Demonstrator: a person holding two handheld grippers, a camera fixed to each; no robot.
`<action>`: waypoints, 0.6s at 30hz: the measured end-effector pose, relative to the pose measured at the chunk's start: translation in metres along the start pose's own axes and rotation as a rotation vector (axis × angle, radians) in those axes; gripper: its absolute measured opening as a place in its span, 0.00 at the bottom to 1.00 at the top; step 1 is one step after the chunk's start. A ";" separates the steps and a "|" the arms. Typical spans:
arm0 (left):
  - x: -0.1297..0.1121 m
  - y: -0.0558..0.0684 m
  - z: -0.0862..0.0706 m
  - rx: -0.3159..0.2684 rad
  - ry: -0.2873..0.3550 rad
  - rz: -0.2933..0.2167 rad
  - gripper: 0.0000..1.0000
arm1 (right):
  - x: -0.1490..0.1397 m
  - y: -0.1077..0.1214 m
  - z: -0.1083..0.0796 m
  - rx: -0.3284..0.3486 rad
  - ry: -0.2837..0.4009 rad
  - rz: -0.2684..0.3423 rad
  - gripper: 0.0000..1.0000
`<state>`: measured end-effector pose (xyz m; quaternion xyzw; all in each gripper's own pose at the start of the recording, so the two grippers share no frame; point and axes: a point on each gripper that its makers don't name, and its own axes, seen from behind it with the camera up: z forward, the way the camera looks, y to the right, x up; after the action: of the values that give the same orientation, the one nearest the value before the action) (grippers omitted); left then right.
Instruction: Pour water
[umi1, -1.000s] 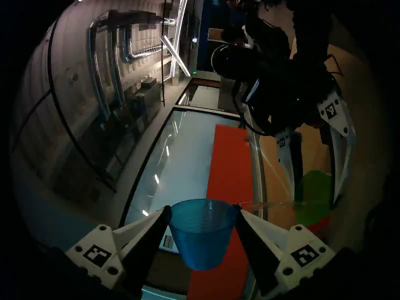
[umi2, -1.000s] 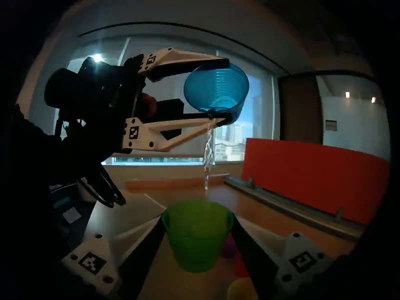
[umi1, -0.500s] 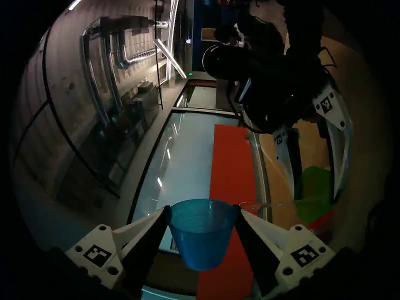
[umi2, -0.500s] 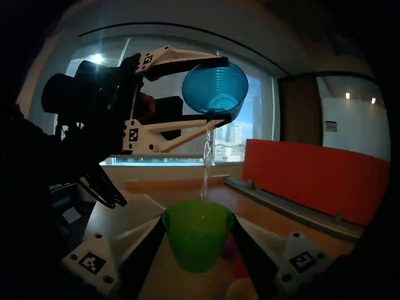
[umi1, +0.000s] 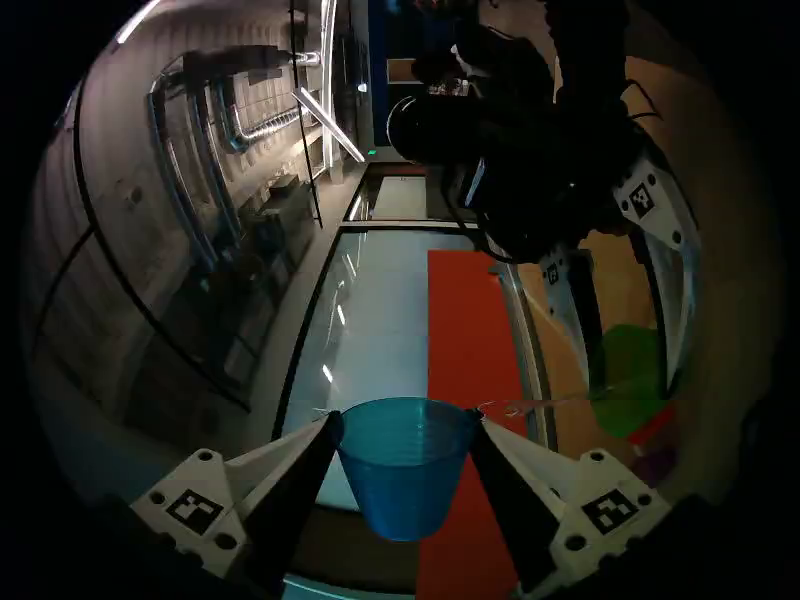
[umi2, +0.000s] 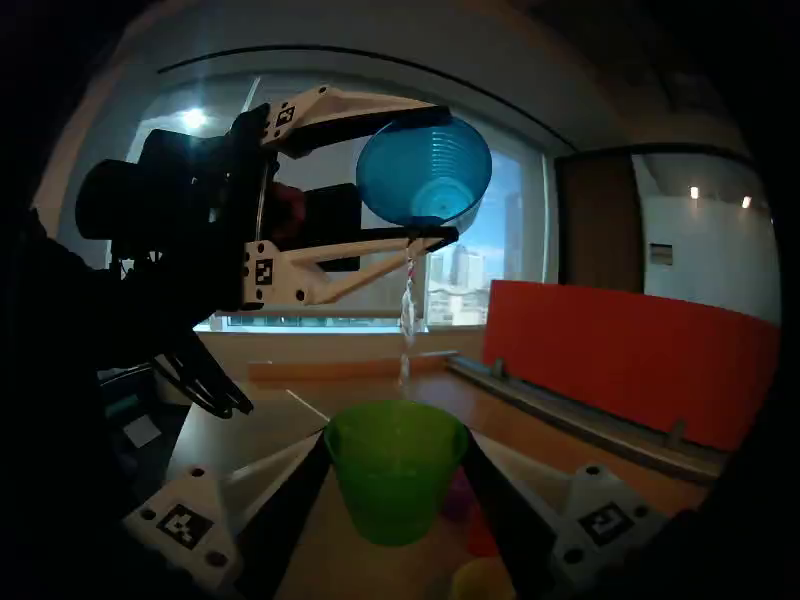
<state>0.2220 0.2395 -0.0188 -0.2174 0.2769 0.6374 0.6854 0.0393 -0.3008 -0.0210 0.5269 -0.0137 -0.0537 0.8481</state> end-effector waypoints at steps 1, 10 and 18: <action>0.000 0.000 0.000 0.001 0.000 0.005 0.89 | 0.000 0.000 0.000 0.000 0.000 -0.001 0.91; 0.004 -0.002 -0.003 0.007 0.004 0.058 0.89 | 0.001 0.000 0.001 0.000 0.000 -0.001 0.91; 0.008 -0.004 -0.003 0.012 0.011 0.111 0.89 | -0.001 0.001 0.001 -0.002 0.000 -0.001 0.91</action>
<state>0.2260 0.2426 -0.0267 -0.2010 0.2960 0.6715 0.6489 0.0388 -0.3011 -0.0202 0.5261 -0.0134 -0.0544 0.8486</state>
